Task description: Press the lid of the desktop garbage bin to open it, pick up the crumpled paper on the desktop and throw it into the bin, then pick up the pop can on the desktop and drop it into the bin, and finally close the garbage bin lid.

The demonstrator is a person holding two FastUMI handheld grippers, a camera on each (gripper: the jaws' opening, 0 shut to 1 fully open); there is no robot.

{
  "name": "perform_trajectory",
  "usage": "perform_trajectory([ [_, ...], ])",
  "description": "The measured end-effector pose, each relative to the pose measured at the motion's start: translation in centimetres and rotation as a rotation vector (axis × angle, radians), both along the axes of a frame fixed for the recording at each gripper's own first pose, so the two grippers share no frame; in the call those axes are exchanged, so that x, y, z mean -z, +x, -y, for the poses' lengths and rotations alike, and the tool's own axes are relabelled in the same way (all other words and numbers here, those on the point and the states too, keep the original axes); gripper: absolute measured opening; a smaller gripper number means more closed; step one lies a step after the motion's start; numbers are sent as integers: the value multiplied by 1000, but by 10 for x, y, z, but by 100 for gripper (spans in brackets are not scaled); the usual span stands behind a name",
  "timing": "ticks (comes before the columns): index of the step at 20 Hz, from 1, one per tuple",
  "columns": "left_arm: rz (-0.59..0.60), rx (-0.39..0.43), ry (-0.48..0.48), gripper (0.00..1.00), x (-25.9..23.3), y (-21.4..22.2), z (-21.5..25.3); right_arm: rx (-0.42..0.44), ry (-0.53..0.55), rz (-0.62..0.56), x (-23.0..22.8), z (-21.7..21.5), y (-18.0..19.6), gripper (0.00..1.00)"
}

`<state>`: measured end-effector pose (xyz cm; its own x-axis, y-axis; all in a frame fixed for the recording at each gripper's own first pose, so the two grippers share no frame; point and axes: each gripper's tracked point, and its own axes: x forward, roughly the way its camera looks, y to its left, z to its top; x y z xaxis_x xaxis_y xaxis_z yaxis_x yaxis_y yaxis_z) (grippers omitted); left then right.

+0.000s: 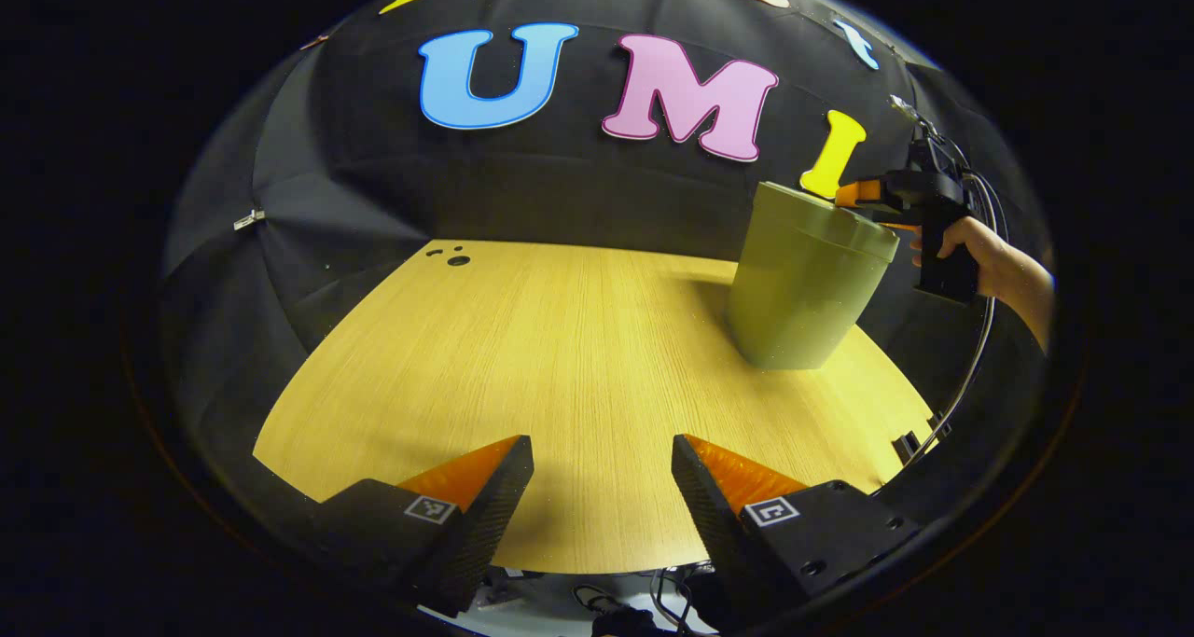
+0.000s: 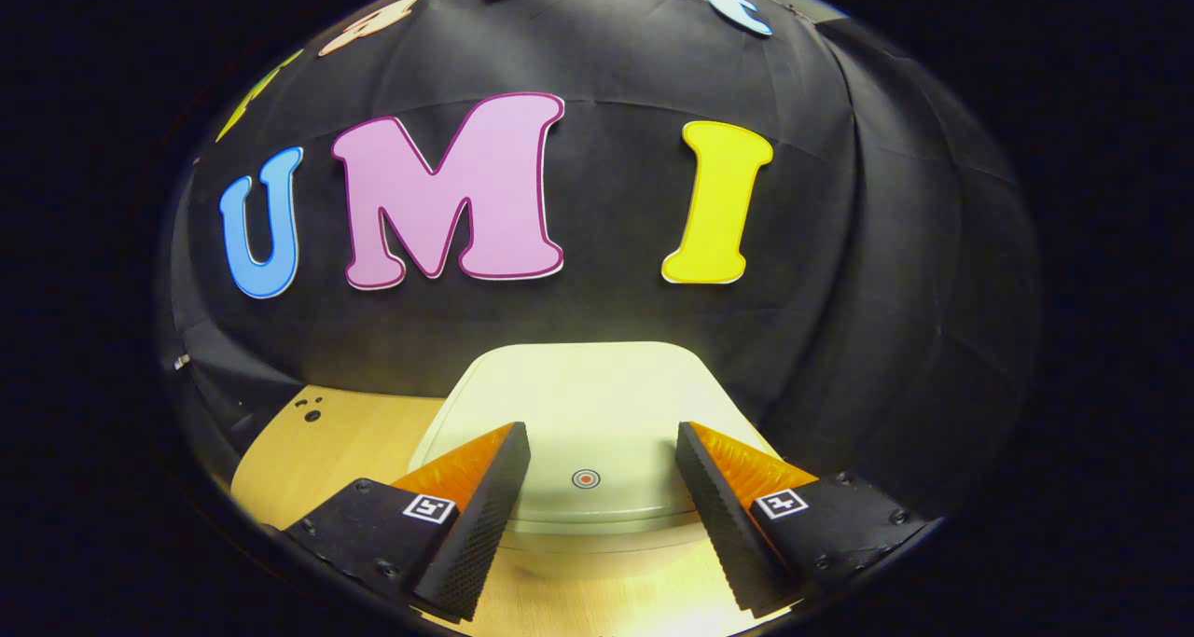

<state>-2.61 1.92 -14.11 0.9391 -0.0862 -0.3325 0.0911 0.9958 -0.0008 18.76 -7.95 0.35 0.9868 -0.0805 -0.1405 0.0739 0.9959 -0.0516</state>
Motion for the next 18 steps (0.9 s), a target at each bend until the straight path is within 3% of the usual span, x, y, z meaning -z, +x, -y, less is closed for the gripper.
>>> perform_trajectory([
  [3,52,2,11,96,-21,2,-2,-20,-4,17,0,-1,-8,99],
  [5,100,7,15,96,-40,1,-1,10,-9,22,-2,5,-16,99],
  [9,203,23,17,99,-85,-4,6,32,40,126,-34,1,-42,98],
  [15,391,45,29,95,-144,-35,12,3,79,261,-65,-21,-107,98],
  [18,411,13,33,96,-147,-42,10,-8,18,288,-54,-31,-146,99],
])
